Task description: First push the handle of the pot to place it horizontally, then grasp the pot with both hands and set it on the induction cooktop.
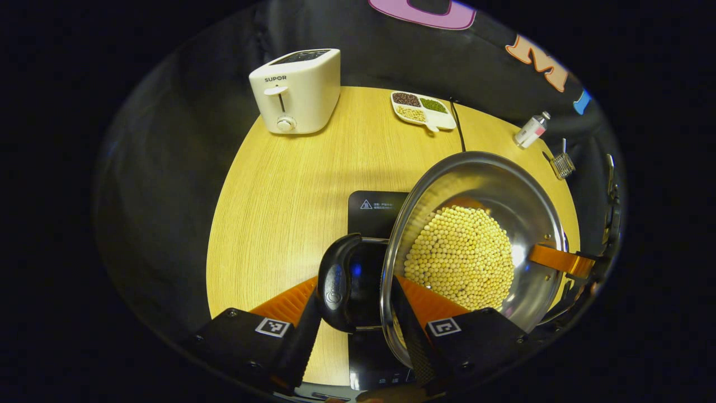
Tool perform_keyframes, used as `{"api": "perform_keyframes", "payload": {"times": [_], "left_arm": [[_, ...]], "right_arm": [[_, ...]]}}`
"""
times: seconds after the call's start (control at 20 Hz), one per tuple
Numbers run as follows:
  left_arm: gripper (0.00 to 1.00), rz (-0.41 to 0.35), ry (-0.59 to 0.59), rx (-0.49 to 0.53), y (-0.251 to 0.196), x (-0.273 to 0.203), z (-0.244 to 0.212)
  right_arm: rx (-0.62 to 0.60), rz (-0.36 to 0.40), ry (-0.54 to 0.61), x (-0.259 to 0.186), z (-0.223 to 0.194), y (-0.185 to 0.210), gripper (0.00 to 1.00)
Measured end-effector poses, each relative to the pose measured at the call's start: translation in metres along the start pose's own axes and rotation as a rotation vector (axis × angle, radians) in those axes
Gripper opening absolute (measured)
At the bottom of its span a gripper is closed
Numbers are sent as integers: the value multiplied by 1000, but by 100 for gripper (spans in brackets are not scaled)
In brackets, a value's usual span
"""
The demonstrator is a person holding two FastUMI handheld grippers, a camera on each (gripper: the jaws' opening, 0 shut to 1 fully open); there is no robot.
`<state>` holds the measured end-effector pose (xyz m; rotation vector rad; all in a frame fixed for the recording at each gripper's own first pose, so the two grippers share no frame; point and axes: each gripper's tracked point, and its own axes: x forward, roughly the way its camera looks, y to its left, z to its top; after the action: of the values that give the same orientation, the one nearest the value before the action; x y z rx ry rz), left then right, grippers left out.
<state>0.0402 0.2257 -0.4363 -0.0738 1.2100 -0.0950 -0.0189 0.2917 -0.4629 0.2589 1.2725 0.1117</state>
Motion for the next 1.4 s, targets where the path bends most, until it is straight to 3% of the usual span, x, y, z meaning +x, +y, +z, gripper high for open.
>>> {"api": "perform_keyframes", "payload": {"times": [0.1, 0.2, 0.25, 0.3, 0.5, 0.6, 0.7, 0.75, 0.9, 1.1, 1.2, 1.25, 1.35, 1.4], "left_arm": [[81, 23, -4, -14, 4, 0, 0], [92, 42, -18, -16, 9, 0, 4], [97, 47, -21, -14, 10, -1, 6], [97, 50, -25, -13, 9, -2, 5], [97, 67, -50, -8, 10, -5, 11], [97, 71, -73, 5, 9, -8, 15], [97, 84, -105, 8, 11, -12, 21], [97, 92, -124, 9, 12, -14, 25], [97, 115, -181, 17, 12, -24, 34], [97, 156, -297, 43, 14, -43, 55], [97, 177, -365, 62, 13, -58, 68], [97, 189, -403, 71, 12, -66, 75], [97, 193, -480, 72, 4, -84, 92], [97, 198, -509, 67, 1, -93, 99]], "right_arm": [[5, -4, -8, 0, 2, -1, 91], [2, -21, -12, -1, 2, -5, 100], [-2, -26, -13, -1, 1, -7, 94], [-6, -27, -16, -1, 1, -7, 100], [-18, -19, -34, -6, 3, -5, 100], [-25, -22, -47, -10, 4, -7, 94], [-34, -21, -73, -13, 8, -8, 100], [-36, -17, -89, -16, 11, -8, 94], [-37, -2, -140, -26, 21, -8, 94], [-62, -8, -239, -42, 42, -15, 94], [-81, -12, -310, -54, 57, -17, 100], [-89, -12, -351, -64, 67, -17, 94], [-117, -24, -445, -83, 89, -18, 94], [-141, -38, -493, -94, 102, -19, 100]]}}
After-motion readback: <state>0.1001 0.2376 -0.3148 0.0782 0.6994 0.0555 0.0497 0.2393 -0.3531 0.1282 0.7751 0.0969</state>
